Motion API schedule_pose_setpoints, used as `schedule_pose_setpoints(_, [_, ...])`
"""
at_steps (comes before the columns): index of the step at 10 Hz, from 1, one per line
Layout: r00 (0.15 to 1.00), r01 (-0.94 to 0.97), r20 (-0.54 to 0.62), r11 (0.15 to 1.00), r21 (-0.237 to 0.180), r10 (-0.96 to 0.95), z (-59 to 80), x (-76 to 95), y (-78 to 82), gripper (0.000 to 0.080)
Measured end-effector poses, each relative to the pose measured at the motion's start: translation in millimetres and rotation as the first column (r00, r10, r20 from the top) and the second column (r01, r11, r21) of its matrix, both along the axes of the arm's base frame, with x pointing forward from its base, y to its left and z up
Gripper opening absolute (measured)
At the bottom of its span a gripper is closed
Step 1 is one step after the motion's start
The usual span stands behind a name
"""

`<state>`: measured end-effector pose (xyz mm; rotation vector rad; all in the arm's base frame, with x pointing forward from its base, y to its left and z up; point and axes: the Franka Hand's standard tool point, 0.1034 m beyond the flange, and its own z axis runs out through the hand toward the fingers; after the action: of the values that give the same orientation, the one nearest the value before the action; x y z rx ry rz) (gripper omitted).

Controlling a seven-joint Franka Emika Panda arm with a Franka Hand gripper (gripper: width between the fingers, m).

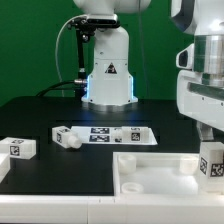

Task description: Assemble square table

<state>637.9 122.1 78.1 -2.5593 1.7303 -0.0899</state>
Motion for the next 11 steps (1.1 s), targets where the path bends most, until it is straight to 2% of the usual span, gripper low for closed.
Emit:
schedule_pose_setpoints(1, [0.988,-0.154,0.001,0.988,-0.024,0.154,0.6,0.5,0.6,0.0540])
schedule_pose_setpoints(2, [0.934,-0.355,0.017,0.934,-0.048,0.357,-0.4,2.2,0.9,0.0627])
schedule_pose_setpoints(3, [0.870,-0.491,0.011,0.869,-0.059,0.492,-2.3,0.1,3.2,0.0643])
schedule_pose_setpoints(5, [0.817,-0.575,0.005,0.815,-0.068,0.577,-2.4,0.4,1.9,0.0648])
schedule_pose_setpoints(6, [0.732,-0.679,-0.007,0.729,-0.082,0.681,-2.1,1.3,-0.3,0.0648])
schedule_pose_setpoints(7, [0.568,-0.820,-0.033,0.562,-0.107,0.823,1.2,6.2,-5.5,0.0649])
schedule_pose_setpoints(8, [0.486,-0.870,-0.045,0.478,-0.119,0.873,3.4,9.1,-7.6,0.0649])
schedule_pose_setpoints(9, [0.517,-0.852,-0.042,0.510,-0.116,0.855,2.0,8.2,-7.0,0.0649])
schedule_pose_setpoints(10, [0.538,-0.840,-0.040,0.531,-0.115,0.842,1.8,8.2,-7.1,0.0499])
schedule_pose_setpoints(11, [0.548,-0.833,-0.039,0.541,-0.115,0.836,1.7,8.2,-7.4,0.0499])
